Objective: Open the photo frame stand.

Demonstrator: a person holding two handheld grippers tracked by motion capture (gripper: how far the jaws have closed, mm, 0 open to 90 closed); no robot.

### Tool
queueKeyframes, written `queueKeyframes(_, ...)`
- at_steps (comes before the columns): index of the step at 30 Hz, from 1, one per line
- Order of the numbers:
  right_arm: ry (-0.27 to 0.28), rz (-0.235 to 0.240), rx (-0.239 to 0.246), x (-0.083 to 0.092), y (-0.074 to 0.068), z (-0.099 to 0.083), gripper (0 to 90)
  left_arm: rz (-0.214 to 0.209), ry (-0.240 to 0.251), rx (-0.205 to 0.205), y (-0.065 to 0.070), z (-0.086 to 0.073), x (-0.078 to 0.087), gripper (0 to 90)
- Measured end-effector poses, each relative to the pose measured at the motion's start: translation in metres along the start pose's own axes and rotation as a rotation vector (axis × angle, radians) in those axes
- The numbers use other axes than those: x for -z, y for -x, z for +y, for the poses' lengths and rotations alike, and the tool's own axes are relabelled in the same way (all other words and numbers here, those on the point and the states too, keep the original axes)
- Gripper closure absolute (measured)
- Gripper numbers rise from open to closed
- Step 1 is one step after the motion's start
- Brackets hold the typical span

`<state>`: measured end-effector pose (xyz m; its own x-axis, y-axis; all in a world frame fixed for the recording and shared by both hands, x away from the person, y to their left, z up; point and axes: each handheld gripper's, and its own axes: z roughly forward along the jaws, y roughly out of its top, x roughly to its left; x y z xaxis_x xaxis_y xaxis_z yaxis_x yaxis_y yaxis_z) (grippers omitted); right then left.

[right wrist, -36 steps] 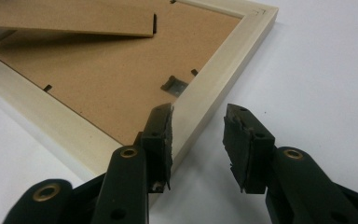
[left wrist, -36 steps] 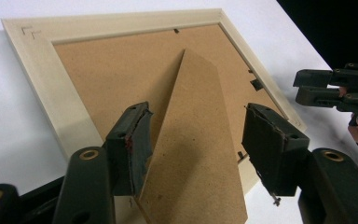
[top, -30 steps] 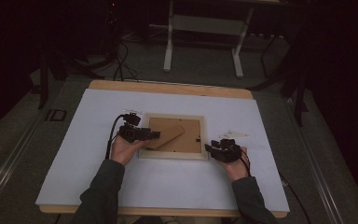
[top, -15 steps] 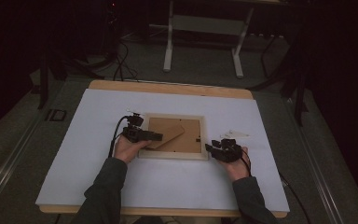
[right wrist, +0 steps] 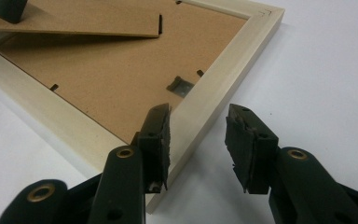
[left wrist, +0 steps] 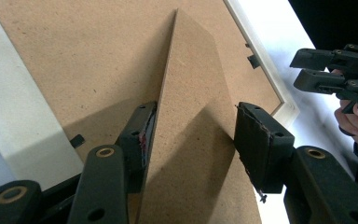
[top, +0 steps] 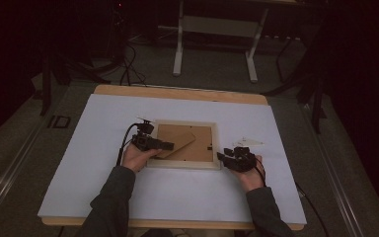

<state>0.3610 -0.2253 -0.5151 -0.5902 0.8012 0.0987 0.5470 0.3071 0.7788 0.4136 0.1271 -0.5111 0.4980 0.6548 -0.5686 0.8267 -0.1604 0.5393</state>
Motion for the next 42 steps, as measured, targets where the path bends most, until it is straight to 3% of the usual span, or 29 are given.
queueKeyframes(15, -0.004, 0.005, 0.006, -0.001, -0.001, 0.0, 58.8, -0.047, -0.035, 0.041, -0.005, 0.003, -0.003, 52.0)
queueKeyframes(42, -0.007, 0.006, 0.006, -0.004, -0.002, 0.0, 57.7, -0.06, -0.021, 0.017, 0.007, 0.011, 0.007, 60.4)
